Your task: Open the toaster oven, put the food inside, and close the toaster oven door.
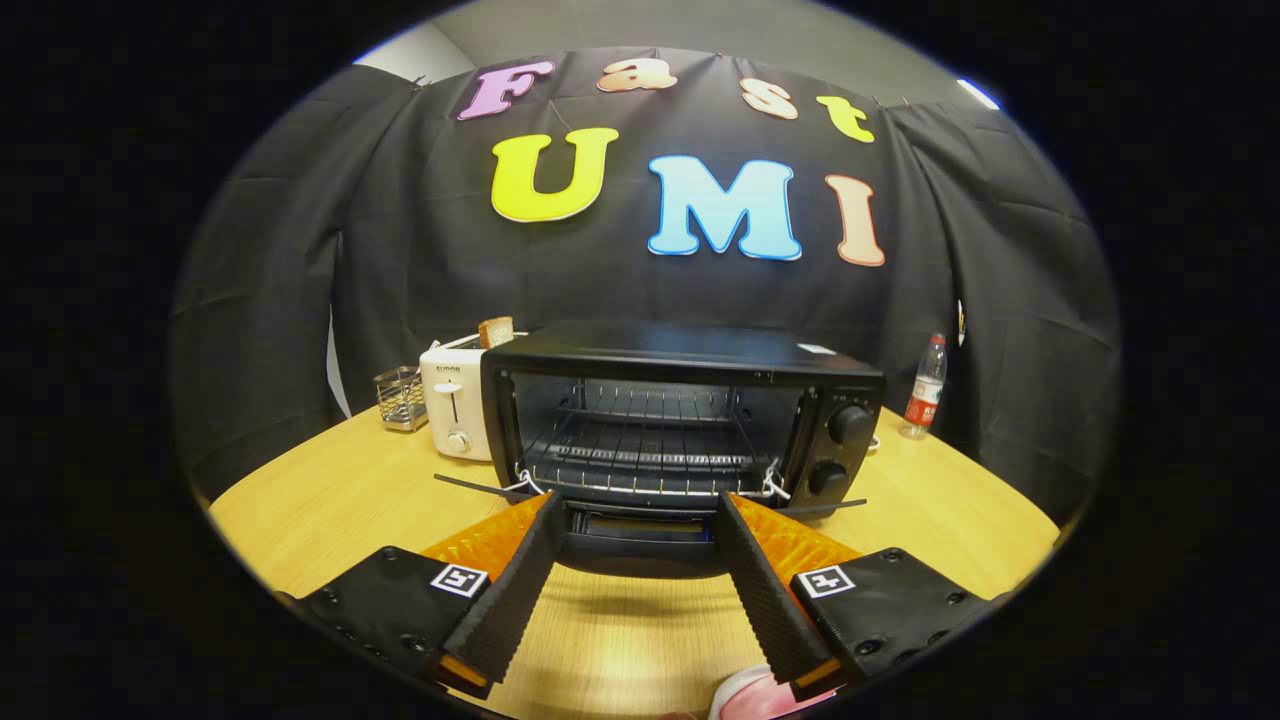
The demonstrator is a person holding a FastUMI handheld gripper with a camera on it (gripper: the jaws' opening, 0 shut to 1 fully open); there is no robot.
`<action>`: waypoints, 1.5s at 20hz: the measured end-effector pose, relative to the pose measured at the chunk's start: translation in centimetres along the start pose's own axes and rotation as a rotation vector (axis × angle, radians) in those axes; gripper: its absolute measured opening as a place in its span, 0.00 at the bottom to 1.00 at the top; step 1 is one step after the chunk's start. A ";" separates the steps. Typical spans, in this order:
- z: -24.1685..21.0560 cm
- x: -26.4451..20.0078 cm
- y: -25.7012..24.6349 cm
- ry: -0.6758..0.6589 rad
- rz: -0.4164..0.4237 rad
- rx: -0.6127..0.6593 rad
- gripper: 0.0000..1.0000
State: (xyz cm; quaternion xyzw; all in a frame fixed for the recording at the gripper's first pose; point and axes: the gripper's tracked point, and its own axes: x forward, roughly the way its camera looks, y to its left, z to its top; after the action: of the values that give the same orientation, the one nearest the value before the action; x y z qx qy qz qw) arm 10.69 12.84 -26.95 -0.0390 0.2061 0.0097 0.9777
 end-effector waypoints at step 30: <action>-2.6 -10.4 -9.4 0.399 0.318 0.133 0.97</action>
State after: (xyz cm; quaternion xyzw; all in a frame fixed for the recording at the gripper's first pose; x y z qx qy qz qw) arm 0.51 3.19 -24.44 0.0570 0.3983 0.1420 0.9044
